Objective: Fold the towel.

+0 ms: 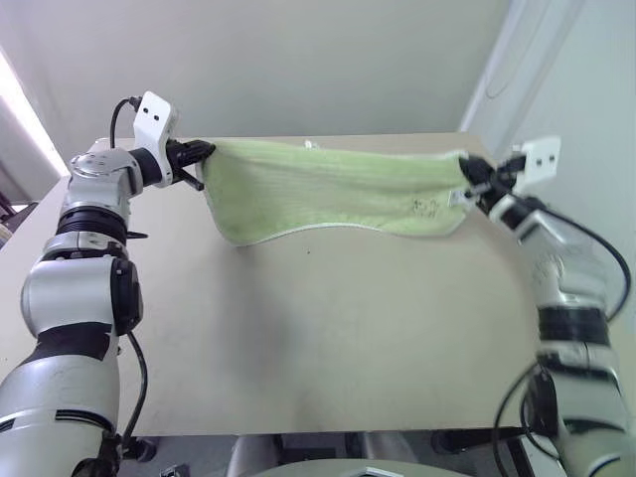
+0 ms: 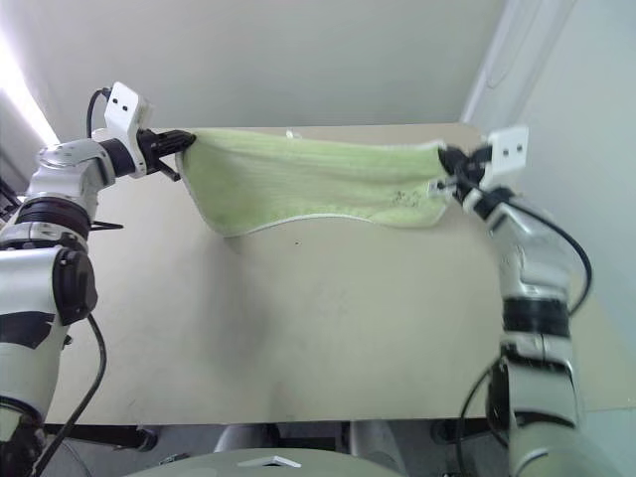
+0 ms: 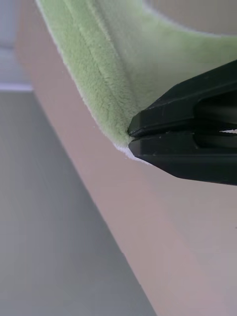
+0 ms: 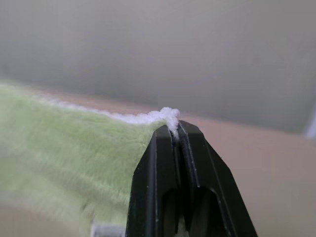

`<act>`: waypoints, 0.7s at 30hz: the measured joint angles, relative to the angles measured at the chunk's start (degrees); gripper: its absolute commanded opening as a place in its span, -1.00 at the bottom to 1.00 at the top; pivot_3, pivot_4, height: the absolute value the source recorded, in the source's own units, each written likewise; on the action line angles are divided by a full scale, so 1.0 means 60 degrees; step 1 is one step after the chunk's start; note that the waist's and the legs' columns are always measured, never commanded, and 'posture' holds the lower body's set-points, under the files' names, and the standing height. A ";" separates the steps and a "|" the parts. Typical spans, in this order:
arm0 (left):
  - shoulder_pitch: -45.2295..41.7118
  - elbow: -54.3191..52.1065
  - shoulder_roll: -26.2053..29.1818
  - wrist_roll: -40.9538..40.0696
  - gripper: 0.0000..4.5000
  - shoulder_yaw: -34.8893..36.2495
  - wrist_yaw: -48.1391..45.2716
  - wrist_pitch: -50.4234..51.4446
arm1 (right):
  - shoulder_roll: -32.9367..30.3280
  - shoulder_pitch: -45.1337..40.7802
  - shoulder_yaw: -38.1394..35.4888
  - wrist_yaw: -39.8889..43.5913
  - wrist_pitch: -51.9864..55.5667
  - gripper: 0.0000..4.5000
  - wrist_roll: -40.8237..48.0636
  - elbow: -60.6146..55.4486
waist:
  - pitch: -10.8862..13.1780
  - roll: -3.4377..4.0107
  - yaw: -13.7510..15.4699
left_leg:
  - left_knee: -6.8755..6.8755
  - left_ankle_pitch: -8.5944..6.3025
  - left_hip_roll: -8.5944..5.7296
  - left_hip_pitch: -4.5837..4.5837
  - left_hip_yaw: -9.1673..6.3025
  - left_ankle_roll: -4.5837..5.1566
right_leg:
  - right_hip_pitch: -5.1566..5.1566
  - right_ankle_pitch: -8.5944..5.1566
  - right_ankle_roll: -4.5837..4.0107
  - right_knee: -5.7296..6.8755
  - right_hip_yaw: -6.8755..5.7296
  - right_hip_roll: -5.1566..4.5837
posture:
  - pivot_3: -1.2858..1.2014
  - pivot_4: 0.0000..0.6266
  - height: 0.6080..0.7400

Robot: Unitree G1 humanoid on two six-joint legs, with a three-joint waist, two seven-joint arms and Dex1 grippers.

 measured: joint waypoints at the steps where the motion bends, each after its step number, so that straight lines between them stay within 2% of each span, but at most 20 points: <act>1: 0.0352 -0.0089 0.0288 0.0030 -1.00 -0.0126 -0.0765 0.0016 | -0.0232 0.1058 0.0019 0.0511 0.0256 -0.98 0.0305 -0.0937 | 0.0000 0.0000 -0.0014 | 0.0001 -0.0001 0.0000 0.0015 -0.0001 -0.0001 | 0.0007 -0.0013 -0.0006 0.0015 0.0000 0.0000 | 0.03 -1.00 0.13; 4: 0.1117 -0.0230 0.0684 0.0086 -1.00 -0.0441 -0.2412 0.0236 | -0.0396 0.2631 0.0024 0.1112 0.0877 -0.98 0.0884 -0.2343 | 0.0010 -0.0015 -0.0102 | 0.0025 -0.0002 0.0001 0.0037 -0.0001 -0.0004 | 0.0008 -0.0037 -0.0015 0.0058 0.0002 -0.0001 | 0.03 -1.00 0.13; 8: 0.1951 -0.1224 0.1262 0.0110 -1.00 -0.0789 -0.4041 0.0479 | -0.0629 0.3511 -0.0277 0.1227 0.1329 -0.98 0.1369 -0.3649 | 0.0016 -0.0035 -0.0148 | 0.0027 -0.0018 0.0002 0.0084 -0.0036 -0.0039 | 0.0046 -0.0006 -0.0044 0.0041 -0.0015 0.0004 | 0.03 -1.00 0.13; 10: 0.2499 -0.1901 0.1575 0.0057 -1.00 -0.0863 -0.4681 0.0749 | -0.0674 0.4035 -0.0451 0.1250 0.1534 -0.98 0.1503 -0.4010 | 0.0017 -0.0023 -0.0168 | 0.0001 -0.0018 0.0011 0.0108 -0.0085 -0.0039 | 0.0111 0.0039 -0.0052 -0.0054 -0.0062 0.0018 | 0.03 -1.00 0.13; 11: 0.2796 -0.2231 0.1661 0.0012 -1.00 -0.0901 -0.4924 0.0876 | -0.0681 0.4280 -0.0469 0.1257 0.1633 -0.98 0.1536 -0.4160 | 0.0023 0.0034 -0.0217 | -0.0027 -0.0019 0.0045 0.0097 -0.0161 -0.0039 | 0.0199 0.0146 -0.0067 -0.0218 -0.0145 0.0046 | 0.03 -1.00 0.13; 12: 0.3017 -0.2441 0.1696 0.0001 -1.00 -0.0931 -0.5059 0.0948 | -0.0685 0.4432 -0.0476 0.1259 0.1718 -0.98 0.1593 -0.4273 | 0.0027 0.0150 -0.0243 | -0.0046 -0.0019 0.0179 0.0036 -0.0224 -0.0040 | 0.0300 0.0331 -0.0088 -0.0468 -0.0262 0.0116 | 0.03 -1.00 0.13; 13: 0.3242 -0.2730 0.1767 -0.0002 -1.00 -0.0967 -0.5197 0.1072 | -0.0691 0.4696 -0.0496 0.1260 0.1779 -0.98 0.1658 -0.4519 | -0.0014 0.0210 -0.0129 | -0.0104 -0.0018 0.0375 -0.0101 -0.0138 -0.0037 | 0.0325 0.0379 -0.0201 -0.0327 -0.0481 0.0062 | 0.03 -1.00 0.13; 14: 0.3364 -0.2940 0.1788 -0.0011 -1.00 -0.0973 -0.5235 0.1117 | -0.0710 0.4859 -0.0518 0.1267 0.1797 -0.98 0.1691 -0.4687 | -0.0052 0.0082 -0.0012 | -0.0104 -0.0012 0.0371 -0.0096 0.0032 -0.0029 | 0.0319 -0.0220 -0.0195 0.0262 -0.0587 -0.0145 | 0.03 -1.00 0.13; 15: 0.3577 -0.3167 0.1865 -0.0017 -1.00 -0.0997 -0.5304 0.1171 | -0.0722 0.4914 -0.0528 0.1266 0.1812 -0.98 0.1710 -0.4843 | -0.0052 -0.0025 -0.0002 | 0.0006 0.0005 0.0293 -0.0017 0.0092 -0.0011 | 0.0337 -0.0792 -0.0091 0.0663 -0.0466 -0.0231 | 0.03 -1.00 0.13; 16: 0.3772 -0.3291 0.1919 -0.0017 -1.00 -0.1059 -0.5362 0.1243 | -0.0722 0.5027 -0.0543 0.1267 0.1823 -0.98 0.1751 -0.4942 | 0.0004 -0.0023 0.0070 | 0.0123 -0.0006 0.0149 0.0021 0.0024 -0.0059 | 0.0291 -0.0941 -0.0157 0.0807 -0.0487 -0.0247 | 0.03 -1.00 0.13; 21: 0.3928 -0.3767 0.2176 -0.0076 -1.00 -0.1321 -0.5379 0.1390 | -0.0746 0.5878 -0.0398 0.1395 0.1817 -0.98 0.1646 -0.5377 | 0.0044 0.0074 0.0269 | 0.0156 0.0048 0.0098 0.0065 -0.0298 -0.0156 | 0.0444 -0.0948 -0.0181 0.0689 -0.0700 -0.0241 | 0.03 -1.00 0.13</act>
